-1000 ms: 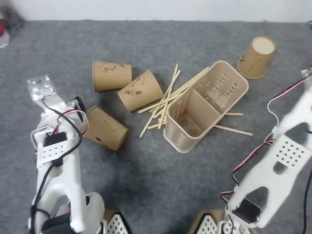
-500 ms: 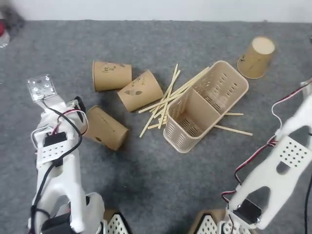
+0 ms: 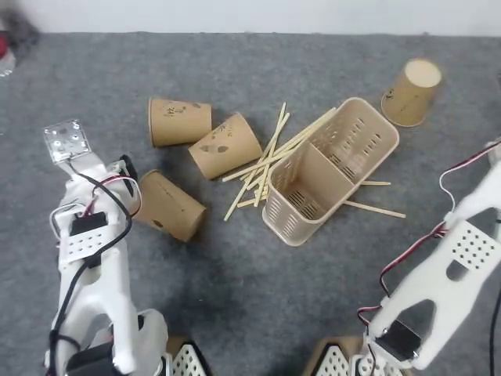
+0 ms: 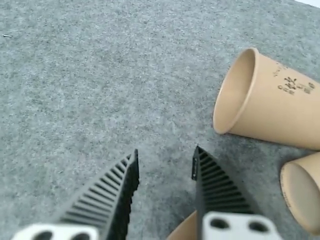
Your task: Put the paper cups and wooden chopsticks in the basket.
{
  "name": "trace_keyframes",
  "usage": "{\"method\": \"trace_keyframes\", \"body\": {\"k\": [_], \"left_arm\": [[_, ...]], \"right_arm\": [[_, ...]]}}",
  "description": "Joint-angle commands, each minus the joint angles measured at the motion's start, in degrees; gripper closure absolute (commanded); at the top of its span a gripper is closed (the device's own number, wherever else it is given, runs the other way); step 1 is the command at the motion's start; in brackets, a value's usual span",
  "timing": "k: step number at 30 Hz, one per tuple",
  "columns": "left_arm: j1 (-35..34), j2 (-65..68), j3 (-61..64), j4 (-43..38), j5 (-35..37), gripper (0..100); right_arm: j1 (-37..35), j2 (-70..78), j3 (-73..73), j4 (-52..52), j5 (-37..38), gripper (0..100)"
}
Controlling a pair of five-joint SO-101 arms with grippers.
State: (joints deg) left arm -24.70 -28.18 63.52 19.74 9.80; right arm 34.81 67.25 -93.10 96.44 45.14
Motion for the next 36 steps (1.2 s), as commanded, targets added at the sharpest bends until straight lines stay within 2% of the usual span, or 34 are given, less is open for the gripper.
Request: {"method": "trace_keyframes", "body": {"k": [1,9,14,17,22,29,36], "left_arm": [[0.26,-0.18,-0.22,-1.32,0.18,82],[0.44,-0.18,0.4,-1.76,0.18,82],[0.44,-0.18,0.4,-1.76,0.18,82],[0.53,-0.18,0.4,-1.76,0.18,82],[0.53,-0.18,0.4,-1.76,0.18,82],[0.53,-0.18,0.4,-1.76,0.09,82],[0.62,-0.18,0.4,-1.85,0.09,82]], "right_arm": [[0.04,-10.24,-3.25,3.21,0.88,99.1],[-2.42,-31.69,-2.81,6.46,0.53,99.1],[-5.14,-44.7,-0.44,6.81,-4.75,99.1],[-8.57,-55.6,10.81,6.81,-4.84,99.1],[-18.07,-79.52,39.65,6.37,-4.48,99.1],[-38.11,-102.46,64.79,6.55,-0.97,99.1],[-40.22,-105.36,78.86,6.46,-1.23,98.9]]}}
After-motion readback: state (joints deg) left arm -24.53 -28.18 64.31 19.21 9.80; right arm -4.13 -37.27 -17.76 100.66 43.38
